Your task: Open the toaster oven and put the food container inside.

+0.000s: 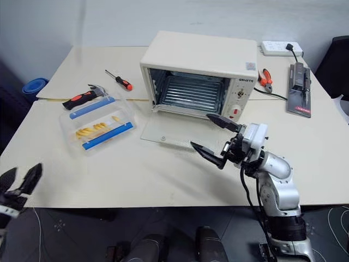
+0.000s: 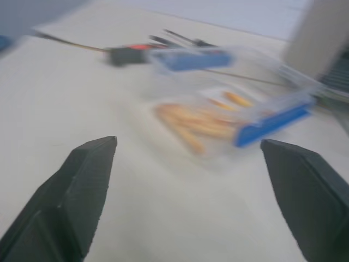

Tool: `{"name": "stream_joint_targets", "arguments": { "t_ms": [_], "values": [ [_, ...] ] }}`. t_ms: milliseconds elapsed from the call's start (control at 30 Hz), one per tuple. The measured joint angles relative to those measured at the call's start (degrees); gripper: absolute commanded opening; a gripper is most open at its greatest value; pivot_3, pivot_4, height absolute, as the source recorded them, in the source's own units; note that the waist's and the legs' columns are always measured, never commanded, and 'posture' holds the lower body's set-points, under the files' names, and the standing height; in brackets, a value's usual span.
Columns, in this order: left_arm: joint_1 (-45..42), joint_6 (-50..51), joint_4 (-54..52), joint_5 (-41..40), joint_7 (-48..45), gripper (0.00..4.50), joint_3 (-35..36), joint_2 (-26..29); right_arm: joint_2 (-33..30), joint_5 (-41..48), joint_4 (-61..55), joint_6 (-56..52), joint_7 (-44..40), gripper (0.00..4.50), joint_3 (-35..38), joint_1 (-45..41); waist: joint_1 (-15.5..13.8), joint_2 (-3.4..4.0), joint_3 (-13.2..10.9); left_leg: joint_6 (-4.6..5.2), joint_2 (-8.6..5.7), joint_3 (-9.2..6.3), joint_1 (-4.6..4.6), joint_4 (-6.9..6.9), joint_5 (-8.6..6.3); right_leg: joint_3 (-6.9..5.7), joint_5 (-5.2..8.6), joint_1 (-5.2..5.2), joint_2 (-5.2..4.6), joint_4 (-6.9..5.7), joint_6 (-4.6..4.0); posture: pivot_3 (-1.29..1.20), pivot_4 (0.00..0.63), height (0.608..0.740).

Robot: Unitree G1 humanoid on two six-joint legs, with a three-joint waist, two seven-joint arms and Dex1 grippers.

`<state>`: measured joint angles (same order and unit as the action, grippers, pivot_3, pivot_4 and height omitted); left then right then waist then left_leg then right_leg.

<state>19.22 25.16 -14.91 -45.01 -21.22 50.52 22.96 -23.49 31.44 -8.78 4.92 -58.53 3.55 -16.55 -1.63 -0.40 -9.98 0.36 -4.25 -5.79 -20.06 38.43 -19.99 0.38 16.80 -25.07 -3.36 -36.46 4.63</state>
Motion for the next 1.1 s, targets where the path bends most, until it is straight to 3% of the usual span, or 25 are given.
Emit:
{"name": "stream_joint_targets", "arguments": {
  "t_ms": [133, 267, 367, 600, 767, 1033, 1100],
  "values": [
    [-1.77, 6.06, 1.86, -3.48, 4.42, 4.45, 0.82, 2.04, 0.25, -0.73, 0.97, 1.47, -0.84, 4.50, -0.82, -0.54, -0.19, -0.10, 0.05, 0.00, -0.02, -0.10, -0.03, 0.04, -0.01, -0.08, 0.00, 0.00, -0.02, -0.03, 0.00, 0.00, 0.150, 0.740],
    [-11.54, 14.72, 2.76, -6.21, 8.91, 4.45, -1.31, 13.06, 0.18, -0.84, 2.06, 1.94, -1.53, 4.50, -0.97, -1.04, -0.31, -0.17, 0.07, -0.08, 0.00, -0.20, -0.06, 0.21, -0.01, -0.15, -0.02, 0.02, 0.02, -0.14, -0.04, 0.00, 0.150, 0.740],
    [-19.78, 27.65, 5.85, -8.74, 14.51, 4.45, -4.15, 21.65, -0.11, -0.98, 2.22, 2.59, -1.99, 4.50, -0.80, -0.55, 0.55, -0.06, 0.08, -0.03, -0.07, 0.00, 0.06, -0.03, -0.04, 0.05, -0.02, -0.12, 0.01, -0.27, -0.03, 0.00, 0.150, 0.740],
    [-37.42, 42.43, 19.16, -6.79, 19.83, 4.45, -14.50, 26.37, -0.12, -2.15, 2.12, 2.92, -0.76, 4.50, -0.88, 0.50, 2.10, -0.08, 0.09, -0.12, -0.05, 0.05, -0.08, -0.18, -0.01, 0.02, -0.01, -0.44, 0.04, -0.48, -0.05, 0.00, 0.150, 0.740],
    [-43.03, 42.90, 25.92, -1.24, 19.53, 3.23, -19.77, 26.37, -0.02, -3.17, 1.87, 3.02, 0.59, 4.50, -0.89, 1.67, 2.17, -0.08, 0.09, -0.15, -0.05, 0.04, -0.09, -0.16, 0.01, 0.03, -0.01, -0.45, 0.02, -0.43, -0.05, 0.00, 0.150, 0.740],
    [-46.00, 42.23, 29.21, 1.84, 18.14, 0.69, -17.98, 25.43, -0.51, -4.26, 1.66, 3.77, 1.84, 4.50, -0.80, 2.81, 1.93, -0.09, 0.09, -0.16, -0.05, 0.04, -0.10, -0.13, 0.01, 0.03, -0.01, -0.45, 0.02, -0.43, -0.05, 0.00, 0.150, 0.740],
    [-46.00, 42.46, 29.75, 2.59, 16.97, 0.24, -17.67, 25.98, -0.94, -4.48, 1.61, 3.82, 2.01, 4.50, -0.72, 4.02, 1.84, -0.09, 0.09, -0.16, -0.05, 0.03, -0.12, -0.13, 0.01, 0.02, -0.01, -0.45, 0.02, -0.43, -0.05, 0.00, 0.150, 0.740]
  ]
}}
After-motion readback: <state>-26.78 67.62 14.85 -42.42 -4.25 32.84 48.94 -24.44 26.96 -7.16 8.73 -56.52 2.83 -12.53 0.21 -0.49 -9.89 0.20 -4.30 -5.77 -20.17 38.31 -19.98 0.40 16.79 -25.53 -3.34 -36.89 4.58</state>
